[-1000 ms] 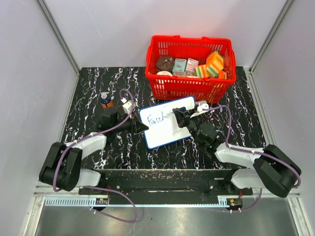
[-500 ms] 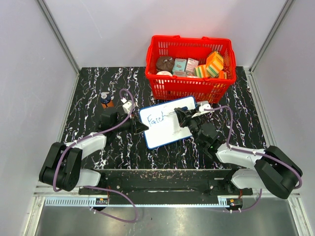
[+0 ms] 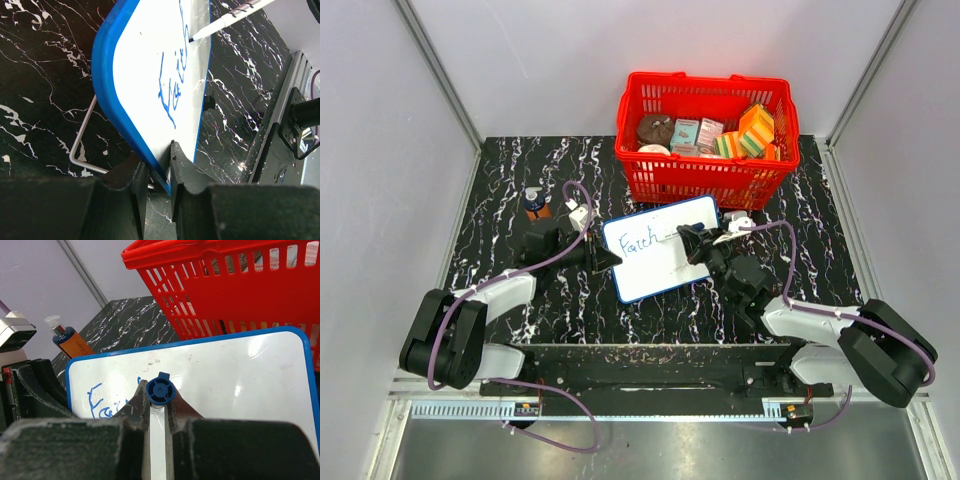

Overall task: Write a sentence on the whiteboard
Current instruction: Write with the whiteboard marker on the whiteboard.

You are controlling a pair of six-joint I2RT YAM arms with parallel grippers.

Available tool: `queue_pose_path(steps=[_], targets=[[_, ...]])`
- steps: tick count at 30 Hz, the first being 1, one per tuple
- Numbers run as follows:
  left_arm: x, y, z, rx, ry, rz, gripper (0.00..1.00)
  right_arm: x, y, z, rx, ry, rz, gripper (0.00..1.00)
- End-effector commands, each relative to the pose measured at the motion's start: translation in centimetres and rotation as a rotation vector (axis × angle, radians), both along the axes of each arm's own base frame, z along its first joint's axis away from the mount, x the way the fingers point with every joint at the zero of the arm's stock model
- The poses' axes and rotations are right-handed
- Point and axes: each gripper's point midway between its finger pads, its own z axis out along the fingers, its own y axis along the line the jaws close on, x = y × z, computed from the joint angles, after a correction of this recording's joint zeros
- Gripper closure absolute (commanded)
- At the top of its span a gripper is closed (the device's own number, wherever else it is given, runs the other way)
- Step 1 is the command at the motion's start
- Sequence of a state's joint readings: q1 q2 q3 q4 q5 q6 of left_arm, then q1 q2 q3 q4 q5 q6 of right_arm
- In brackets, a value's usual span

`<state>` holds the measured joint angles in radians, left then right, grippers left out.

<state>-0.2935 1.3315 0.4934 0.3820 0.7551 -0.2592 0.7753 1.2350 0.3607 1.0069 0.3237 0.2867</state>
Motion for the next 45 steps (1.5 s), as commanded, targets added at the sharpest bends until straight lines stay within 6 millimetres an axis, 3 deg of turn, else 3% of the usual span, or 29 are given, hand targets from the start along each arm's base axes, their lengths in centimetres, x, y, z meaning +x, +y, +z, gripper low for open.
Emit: queue_pose_path(steps=[1,10,20,45], targets=[[2.3,1.4,-0.3,0.108,-0.143,0.055,1.00,0.1,-0.9,-1.6,-0.022,0.036,-0.024,1.00],[2.3,1.4,-0.3,0.108,-0.143,0.055,1.00,-0.1,-0.7,-1.0,-0.010,0.023,-0.013,1.00],[2.3,1.4,-0.3,0.110,-0.145,0.056,1.00,-1.5,-2.0,4.4,0.049,-0.067,-0.007,1.00],[2.3,1.4,-0.3,0.110,-0.142,0.056,1.00,-1.4,-2.1,4.4,0.022,-0.058,-0.012,1.00]])
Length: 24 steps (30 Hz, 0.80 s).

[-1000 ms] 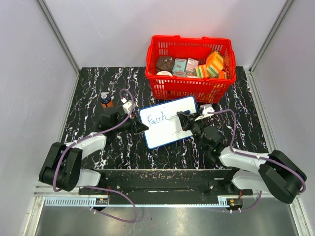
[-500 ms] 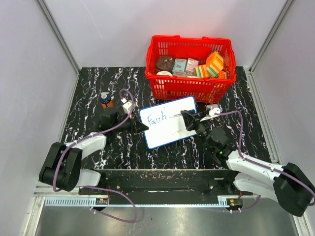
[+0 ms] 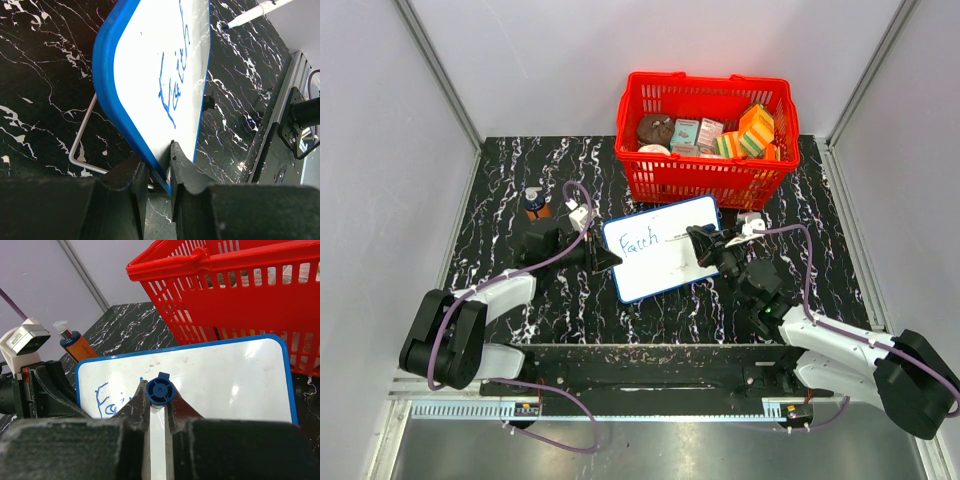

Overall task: Write a sentence on the whiteboard
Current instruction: Write with the whiteboard marker on the whiteboard.

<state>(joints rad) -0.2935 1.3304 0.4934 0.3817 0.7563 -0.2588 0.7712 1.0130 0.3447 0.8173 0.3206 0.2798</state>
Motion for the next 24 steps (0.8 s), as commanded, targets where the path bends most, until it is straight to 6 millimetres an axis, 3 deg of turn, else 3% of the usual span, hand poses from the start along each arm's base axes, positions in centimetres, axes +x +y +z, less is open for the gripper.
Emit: queue_pose_path(steps=[1,14,24], targets=[[2.3,1.5,-0.4,0.111,-0.141,0.059,1.00,0.4,-0.1,2.1,0.015,-0.044,-0.009,1.00],[2.3,1.5,-0.4,0.111,-0.140,0.058,1.00,0.7,0.5,2.9,-0.013,-0.045,0.006,1.00],[2.3,1.4,-0.3,0.109,-0.143,0.056,1.00,1.8,-0.6,3.1,-0.044,-0.046,-0.077,1.00]])
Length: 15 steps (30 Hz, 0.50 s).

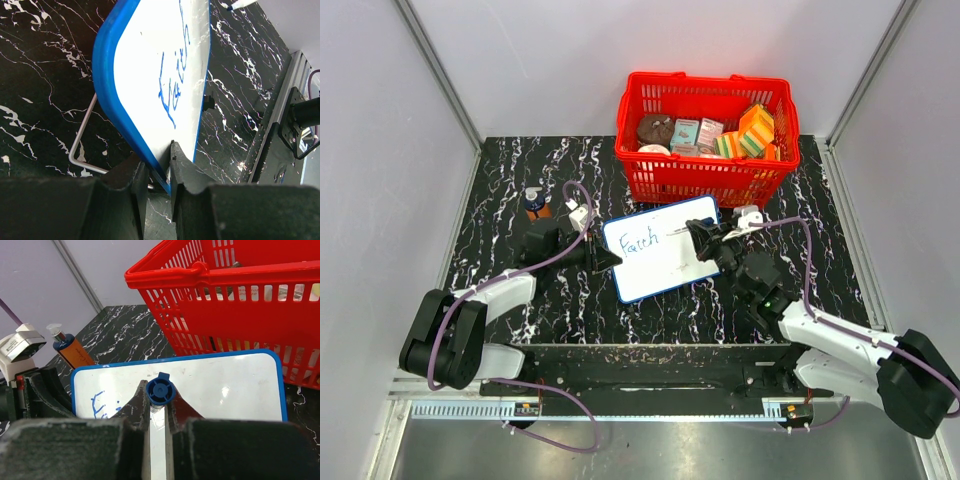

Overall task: Write a sentence on the whiteboard
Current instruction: Write with the whiteboard marker on the whiteboard.

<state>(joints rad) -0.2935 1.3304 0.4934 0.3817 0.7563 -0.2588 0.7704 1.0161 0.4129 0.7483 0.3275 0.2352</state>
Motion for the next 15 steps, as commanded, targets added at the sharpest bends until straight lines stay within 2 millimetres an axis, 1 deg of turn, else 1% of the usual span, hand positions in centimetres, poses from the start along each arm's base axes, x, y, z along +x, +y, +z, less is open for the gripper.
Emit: queue_pose_path(steps=[1,3,10,15], targets=[[2.3,1.4,-0.3,0.109,-0.141,0.058,1.00,1.4,-0.8,1.6,-0.013,-0.030,-0.069,1.00],[2.3,1.4,-0.3,0.109,-0.143,0.056,1.00,1.8,-1.1,1.5,-0.014,-0.028,-0.089,1.00],[2.3,1.4,-0.4,0.109,-0.141,0.056,1.00,3.0,-1.0,1.1,-0.023,-0.014,-0.101,1.00],[2.3,1.4,-0.4,0.109,-0.140,0.056,1.00,3.3,-0.8,0.9,-0.018,-0.011,-0.095,1.00]])
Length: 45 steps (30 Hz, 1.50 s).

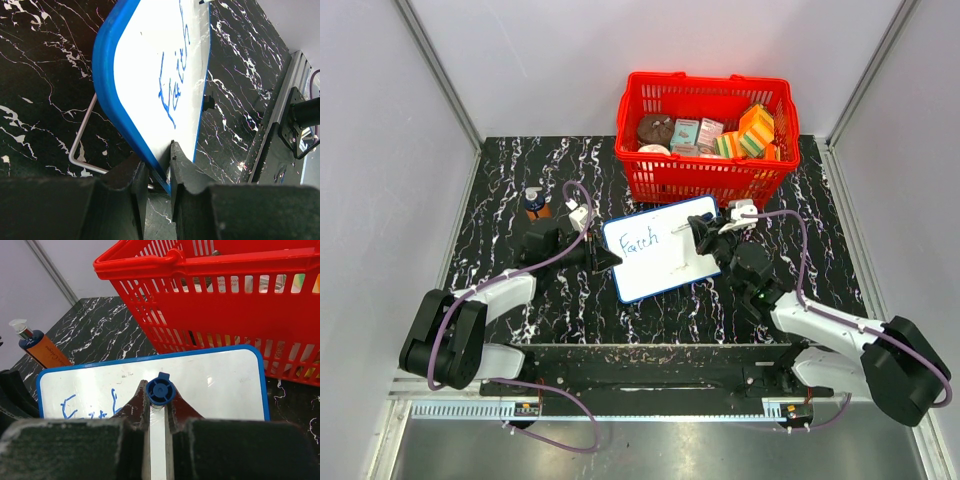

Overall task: Write a sentence on the whiteboard
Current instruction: Write with the whiteboard marker on the whiteboard.

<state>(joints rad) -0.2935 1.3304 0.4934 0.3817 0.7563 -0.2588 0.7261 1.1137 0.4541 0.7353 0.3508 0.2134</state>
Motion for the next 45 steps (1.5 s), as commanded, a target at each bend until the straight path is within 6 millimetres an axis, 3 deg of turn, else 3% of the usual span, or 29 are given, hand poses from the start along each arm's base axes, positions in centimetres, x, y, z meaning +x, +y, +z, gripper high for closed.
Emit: queue_pose_path(steps=[1,12,45], targets=[[2.3,1.4,-0.3,0.109,-0.143,0.056,1.00,1.0,-0.1,2.6,0.046,-0.055,-0.024,1.00],[2.3,1.4,-0.3,0.108,-0.144,0.056,1.00,1.5,0.0,1.9,0.049,-0.039,-0.026,1.00],[2.3,1.4,-0.3,0.108,-0.144,0.055,1.00,-0.4,-0.8,-2.4,0.061,0.042,-0.004,1.00]])
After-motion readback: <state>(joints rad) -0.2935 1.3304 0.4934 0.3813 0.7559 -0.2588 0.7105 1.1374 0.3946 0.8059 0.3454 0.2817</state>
